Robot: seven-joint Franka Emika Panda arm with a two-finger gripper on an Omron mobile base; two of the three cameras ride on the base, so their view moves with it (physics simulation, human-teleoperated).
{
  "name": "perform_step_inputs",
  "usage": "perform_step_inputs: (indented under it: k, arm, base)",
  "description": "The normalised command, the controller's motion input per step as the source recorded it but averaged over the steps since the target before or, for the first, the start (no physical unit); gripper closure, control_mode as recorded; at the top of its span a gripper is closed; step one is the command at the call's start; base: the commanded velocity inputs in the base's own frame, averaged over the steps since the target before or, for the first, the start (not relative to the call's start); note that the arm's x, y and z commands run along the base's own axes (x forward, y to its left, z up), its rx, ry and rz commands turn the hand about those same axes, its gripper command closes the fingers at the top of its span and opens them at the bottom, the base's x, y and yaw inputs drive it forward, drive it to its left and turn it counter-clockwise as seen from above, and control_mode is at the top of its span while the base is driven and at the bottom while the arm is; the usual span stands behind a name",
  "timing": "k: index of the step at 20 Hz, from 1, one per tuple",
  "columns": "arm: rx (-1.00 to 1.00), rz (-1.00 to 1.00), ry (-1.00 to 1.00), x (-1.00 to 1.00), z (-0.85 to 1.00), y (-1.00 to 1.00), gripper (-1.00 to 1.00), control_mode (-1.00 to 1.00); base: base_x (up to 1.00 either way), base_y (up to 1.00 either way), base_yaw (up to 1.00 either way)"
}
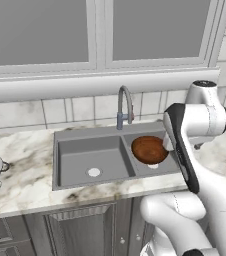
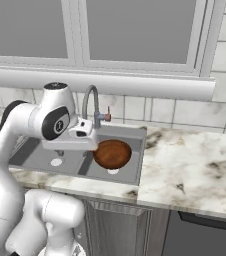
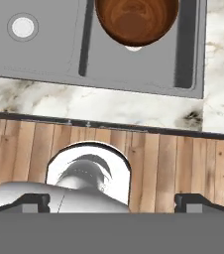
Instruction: Place the colander in the left basin and the bowl in the right basin of the sink.
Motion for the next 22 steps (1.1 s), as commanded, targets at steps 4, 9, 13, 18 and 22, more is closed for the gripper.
perform_step_inputs:
  k: [4, 9, 13, 18, 22]
  arm:
    - [-0.04, -0.25, -0.02, -0.37, 0.53, 0.41, -1.00, -1.00]
    - [0.00, -0.06, -0.01, -0.05, 0.14, 0.10, -1.00, -1.00]
    - [0.00, 0.00, 0.00, -0.01, 0.00, 0.00, -1.00, -1.00]
    - [0.00, 0.00, 0.00, 0.00, 0.00, 0.00, -1.00, 1.00]
    - [0.00, 0.00, 0.00, 0.00, 0.00, 0.00, -1.00, 1.00]
  base:
    - [0.00, 0.00, 0.00]
    - [0.00, 0.00, 0.00]
    - [0.00, 0.00, 0.00]
    - [-0.20, 0.03, 0.00]
    - [-0.56, 0.60, 0.00]
